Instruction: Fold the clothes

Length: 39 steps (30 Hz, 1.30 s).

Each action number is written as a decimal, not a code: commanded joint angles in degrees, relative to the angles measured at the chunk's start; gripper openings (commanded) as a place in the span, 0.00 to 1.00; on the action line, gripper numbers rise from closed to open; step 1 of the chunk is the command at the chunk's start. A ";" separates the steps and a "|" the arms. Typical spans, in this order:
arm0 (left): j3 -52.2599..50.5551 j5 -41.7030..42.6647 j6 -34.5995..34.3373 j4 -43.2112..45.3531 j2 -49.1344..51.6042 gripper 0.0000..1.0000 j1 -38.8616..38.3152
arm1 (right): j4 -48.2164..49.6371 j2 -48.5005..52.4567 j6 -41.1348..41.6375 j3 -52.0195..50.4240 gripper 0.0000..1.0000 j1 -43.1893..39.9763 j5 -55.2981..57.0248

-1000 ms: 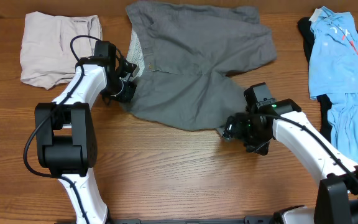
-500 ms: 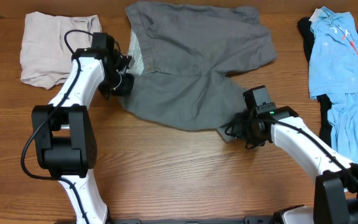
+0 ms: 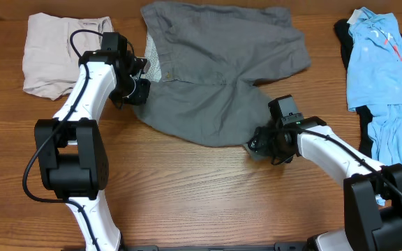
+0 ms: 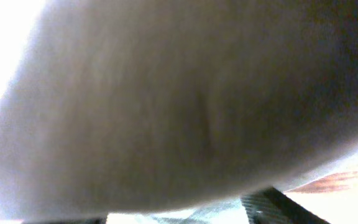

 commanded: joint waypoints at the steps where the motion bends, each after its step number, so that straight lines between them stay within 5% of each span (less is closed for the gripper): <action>1: 1.38 -0.37 -1.03 0.04 -2.05 0.04 0.04 | -3.15 1.57 -0.22 -1.31 0.78 0.00 -2.82; 10: 1.36 -0.39 -1.01 0.50 -2.05 0.04 0.04 | 1.11 3.56 -1.51 -4.09 0.69 0.74 -1.29; 18: 1.36 -2.12 -1.29 -0.11 -2.05 0.04 0.04 | 2.69 5.18 -0.11 -2.82 0.04 -1.99 -1.36; 23: 1.75 -3.39 -2.75 -1.97 -2.10 0.04 0.46 | -7.74 1.70 -5.46 3.10 0.04 -10.27 -0.90; 29: 5.14 -3.39 -3.37 -18.36 -2.10 0.04 2.99 | -32.30 0.31 -22.64 24.70 0.04 -24.90 0.79; 39: 5.14 -3.17 -3.39 -32.00 -2.10 0.07 2.93 | -42.45 0.33 -22.53 34.18 0.22 -27.39 -3.72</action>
